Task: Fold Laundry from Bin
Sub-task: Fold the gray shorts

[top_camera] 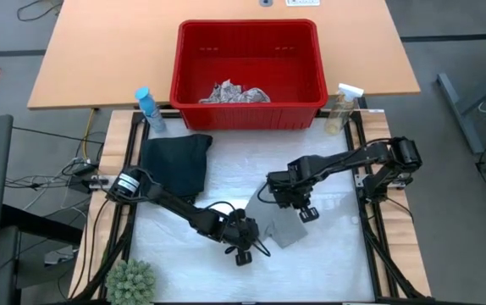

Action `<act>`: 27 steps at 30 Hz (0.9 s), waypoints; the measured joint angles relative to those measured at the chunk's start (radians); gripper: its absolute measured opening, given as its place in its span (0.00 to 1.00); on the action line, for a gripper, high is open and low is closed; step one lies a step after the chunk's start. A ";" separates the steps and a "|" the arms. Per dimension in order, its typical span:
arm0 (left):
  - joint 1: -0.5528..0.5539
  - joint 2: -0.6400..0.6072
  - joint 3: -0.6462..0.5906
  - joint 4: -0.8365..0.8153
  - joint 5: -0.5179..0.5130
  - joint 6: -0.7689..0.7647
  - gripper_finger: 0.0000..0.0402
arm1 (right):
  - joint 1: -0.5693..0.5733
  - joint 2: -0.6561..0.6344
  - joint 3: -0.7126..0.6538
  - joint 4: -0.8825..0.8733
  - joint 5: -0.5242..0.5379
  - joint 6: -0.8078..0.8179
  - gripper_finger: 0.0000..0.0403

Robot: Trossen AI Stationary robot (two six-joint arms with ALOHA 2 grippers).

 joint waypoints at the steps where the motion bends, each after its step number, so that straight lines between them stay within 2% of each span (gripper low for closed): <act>1: 0.001 0.000 0.000 -0.009 -0.004 -0.017 0.00 | -0.002 0.000 0.000 0.000 -0.014 0.011 0.07; 4: 0.008 -0.001 0.000 -0.027 -0.038 -0.083 0.00 | -0.002 0.000 0.000 -0.001 -0.056 0.036 0.07; 10: 0.026 -0.005 -0.005 -0.049 -0.209 -0.238 0.00 | 0.017 0.000 0.000 0.001 -0.059 0.046 0.07; 14: 0.028 -0.023 -0.007 -0.062 -0.270 -0.282 0.00 | 0.017 0.000 0.000 0.006 -0.058 0.041 0.07; 19: 0.015 -0.066 -0.011 -0.116 -0.259 -0.246 0.00 | 0.005 0.000 0.000 0.013 -0.058 0.041 0.07; 24: -0.012 -0.113 -0.010 -0.240 -0.141 -0.164 0.00 | -0.004 0.000 -0.001 0.017 -0.058 0.038 0.07; 27: -0.035 -0.129 -0.010 -0.259 -0.125 -0.109 0.00 | -0.004 0.000 -0.001 0.025 -0.059 0.034 0.07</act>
